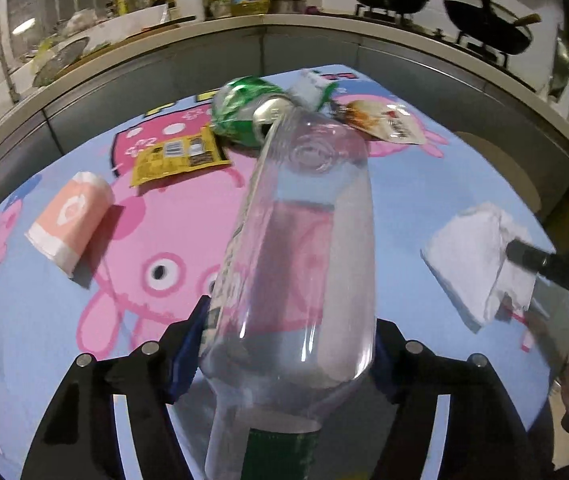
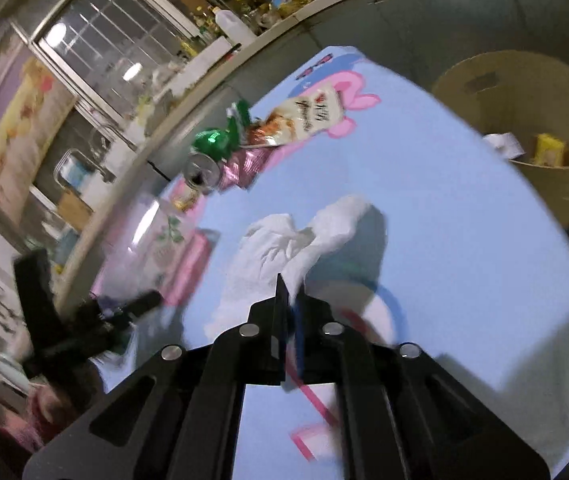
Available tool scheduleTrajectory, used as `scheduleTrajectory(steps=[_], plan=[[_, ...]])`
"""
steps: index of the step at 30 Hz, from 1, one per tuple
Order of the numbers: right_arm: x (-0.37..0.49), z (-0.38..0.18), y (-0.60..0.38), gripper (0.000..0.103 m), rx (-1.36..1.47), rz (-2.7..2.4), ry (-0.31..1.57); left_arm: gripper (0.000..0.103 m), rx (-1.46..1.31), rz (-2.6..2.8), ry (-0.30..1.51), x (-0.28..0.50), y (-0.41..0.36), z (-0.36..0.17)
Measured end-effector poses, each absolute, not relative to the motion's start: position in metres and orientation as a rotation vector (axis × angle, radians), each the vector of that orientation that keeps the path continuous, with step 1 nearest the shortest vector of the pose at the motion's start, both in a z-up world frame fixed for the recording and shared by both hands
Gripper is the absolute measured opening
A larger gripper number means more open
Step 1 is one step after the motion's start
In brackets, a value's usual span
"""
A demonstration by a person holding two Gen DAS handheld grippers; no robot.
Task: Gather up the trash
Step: 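Grasp the crumpled white tissue with the right tool, then drop the bottle and tissue into the beige bin, opening both tools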
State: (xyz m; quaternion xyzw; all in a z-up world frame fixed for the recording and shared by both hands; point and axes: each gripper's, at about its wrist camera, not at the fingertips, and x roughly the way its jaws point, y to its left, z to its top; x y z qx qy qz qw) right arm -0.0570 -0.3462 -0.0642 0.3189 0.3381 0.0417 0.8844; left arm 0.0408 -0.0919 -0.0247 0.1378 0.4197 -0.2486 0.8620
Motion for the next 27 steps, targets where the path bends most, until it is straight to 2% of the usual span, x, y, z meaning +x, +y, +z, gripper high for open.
scheduleTrajectory(steps=[2, 3, 4, 11, 13, 14, 15, 16, 17, 19, 21, 27], plan=[[-0.068, -0.065, -0.348, 0.027, 0.635, 0.041, 0.704, 0.068, 0.293, -0.538, 0.882, 0.035, -0.098, -0.024], [-0.074, -0.065, -0.349, 0.061, 0.632, 0.023, 0.690, 0.068, 0.294, -0.549, 0.887, 0.033, -0.102, -0.024], [-0.081, -0.063, -0.349, 0.073, 0.633, 0.005, 0.654, 0.068, 0.290, -0.554, 0.892, 0.031, -0.105, -0.025], [-0.076, -0.057, -0.327, 0.073, 0.468, -0.005, 0.671, 0.068, 0.282, -0.536, 0.950, 0.034, -0.117, -0.033], [-0.070, -0.057, -0.315, 0.074, 0.424, -0.004, 0.691, 0.071, 0.285, -0.517, 0.947, 0.037, -0.118, -0.032], [-0.069, -0.057, -0.311, 0.074, 0.405, 0.004, 0.693, 0.071, 0.281, -0.514, 0.942, 0.038, -0.118, -0.031], [-0.068, -0.058, -0.304, 0.074, 0.371, 0.012, 0.698, 0.064, 0.277, -0.513, 0.937, 0.038, -0.118, -0.030], [-0.066, -0.059, -0.295, 0.065, 0.313, 0.009, 0.710, 0.064, 0.276, -0.522, 0.933, 0.039, -0.119, -0.029], [-0.066, -0.061, -0.288, 0.053, 0.266, 0.003, 0.722, 0.063, 0.269, -0.537, 0.937, 0.040, -0.120, -0.029], [-0.067, -0.063, -0.281, 0.008, 0.178, -0.028, 0.723, 0.062, 0.261, -0.552, 0.939, 0.041, -0.123, -0.029], [-0.069, -0.064, -0.291, 0.004, 0.233, 0.004, 0.724, 0.062, 0.269, -0.568, 0.937, 0.041, -0.129, -0.028], [-0.078, -0.052, -0.353, 0.004, 0.420, -0.065, 0.634, 0.062, 0.257, -0.711, 0.937, 0.045, -0.168, -0.010]])
